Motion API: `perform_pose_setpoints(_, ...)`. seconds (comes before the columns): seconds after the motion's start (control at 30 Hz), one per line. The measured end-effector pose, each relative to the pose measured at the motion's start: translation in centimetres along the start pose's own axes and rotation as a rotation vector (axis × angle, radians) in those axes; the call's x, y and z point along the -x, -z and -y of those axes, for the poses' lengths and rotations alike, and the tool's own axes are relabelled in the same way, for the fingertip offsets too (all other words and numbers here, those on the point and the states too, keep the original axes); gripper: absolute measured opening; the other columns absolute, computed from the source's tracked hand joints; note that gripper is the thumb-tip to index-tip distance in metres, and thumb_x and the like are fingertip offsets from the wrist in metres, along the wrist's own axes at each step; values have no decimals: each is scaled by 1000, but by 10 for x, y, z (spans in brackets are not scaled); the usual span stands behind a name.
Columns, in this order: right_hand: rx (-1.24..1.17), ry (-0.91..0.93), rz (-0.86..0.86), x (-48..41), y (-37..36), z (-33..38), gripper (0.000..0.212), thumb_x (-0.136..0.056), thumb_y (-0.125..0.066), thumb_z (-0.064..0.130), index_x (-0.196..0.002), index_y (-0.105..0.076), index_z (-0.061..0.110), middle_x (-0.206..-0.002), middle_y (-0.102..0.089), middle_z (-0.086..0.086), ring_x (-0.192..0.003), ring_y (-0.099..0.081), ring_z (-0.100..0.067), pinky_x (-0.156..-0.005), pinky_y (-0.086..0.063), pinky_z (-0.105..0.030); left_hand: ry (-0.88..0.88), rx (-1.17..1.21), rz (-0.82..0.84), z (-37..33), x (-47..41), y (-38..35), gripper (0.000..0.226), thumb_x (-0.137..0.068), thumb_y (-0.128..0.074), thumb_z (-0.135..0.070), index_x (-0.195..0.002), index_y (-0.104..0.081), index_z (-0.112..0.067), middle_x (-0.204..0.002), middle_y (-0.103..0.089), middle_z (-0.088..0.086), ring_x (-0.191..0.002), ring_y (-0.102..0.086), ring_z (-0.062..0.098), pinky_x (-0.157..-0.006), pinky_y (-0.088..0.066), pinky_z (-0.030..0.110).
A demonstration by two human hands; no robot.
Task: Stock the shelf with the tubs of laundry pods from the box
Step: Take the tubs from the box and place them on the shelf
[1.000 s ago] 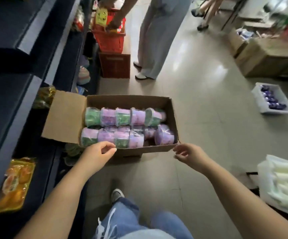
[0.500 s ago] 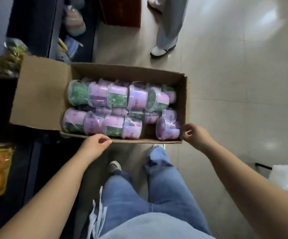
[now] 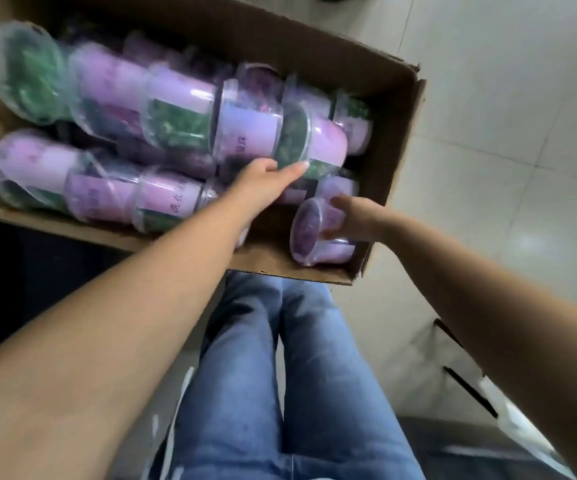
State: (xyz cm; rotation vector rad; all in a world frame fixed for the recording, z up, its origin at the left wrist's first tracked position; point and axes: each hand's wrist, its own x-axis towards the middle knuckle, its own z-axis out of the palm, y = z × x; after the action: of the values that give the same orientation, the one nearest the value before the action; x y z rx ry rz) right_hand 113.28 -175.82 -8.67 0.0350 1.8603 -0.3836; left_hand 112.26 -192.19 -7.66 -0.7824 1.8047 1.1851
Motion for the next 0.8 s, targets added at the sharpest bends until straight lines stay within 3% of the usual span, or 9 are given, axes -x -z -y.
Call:
perform_pose_setpoints(0.1, 43, 61, 17, -14, -7, -5, 72, -78, -72, 32, -137, -38, 9, -138, -44, -13, -126, -42, -26, -100, -33, -29, 114, 151, 16, -6, -26, -21, 80, -69, -62, -64, -127, -50, -11, -126, -56, 3, -98, -58, 13, -86, -45, 30)
perform_pose_setpoints(0.2, 33, 68, 29, -27, -15, -11, 92, -70, -78, 34, -142, -26, 9, -146, -32, -11, -133, -33, -26, -106, -28, -31, 140, 239, -13, -14, -36, -42, 109, -59, -65, -70, -143, -28, -11, -146, -36, 8, -128, -41, 23, -107, -35, 37)
perform_pose_setpoints(0.3, -28, 73, 59, -34, -14, -12, 93, -69, -78, 34, -143, -25, 12, -144, -37, -8, -129, -37, -24, -102, -32, -31, 233, 512, -102, -27, -42, -55, 125, -45, -66, -78, -143, -23, -13, -147, -31, 7, -133, -34, 27, -110, -31, 44)
perform_pose_setpoints(0.4, 19, 77, 16, -30, -7, -10, 91, -66, -80, 40, -139, -32, 13, -138, -45, -6, -125, -42, -24, -97, -34, -28, 257, 593, -198, -26, -49, -63, 138, -22, -55, -84, -140, -28, -16, -143, -36, 7, -127, -39, 29, -104, -36, 47)
perform_pose_setpoints(0.57, -130, 114, -132, 2, 5, -6, 82, -59, -84, 38, -128, -44, 16, -118, -55, 1, -114, -50, -19, -88, -37, -24, 208, 672, -191, -23, -36, -55, 110, -40, -74, -64, -131, -42, -12, -129, -53, 6, -114, -55, 24, -99, -45, 41)
perform_pose_setpoints(0.67, -110, 154, -234, 38, 12, 0, 77, -56, -84, 40, -121, -48, 19, -101, -48, 10, -109, -51, -20, -101, -35, -40, 154, 748, -74, -20, -27, -46, 75, -63, -77, -47, -122, -50, -10, -121, -59, 8, -107, -59, 25, -96, -47, 44)
perform_pose_setpoints(0.8, -219, 209, -216, 87, 26, -9, 65, -57, -86, 31, -109, -50, 17, -101, -55, 3, -93, -53, -20, -77, -40, -26, 97, 717, 55, -19, -4, -29, 52, -73, -73, -37, -114, -58, -9, -115, -64, 11, -106, -60, 28, -94, -48, 48)
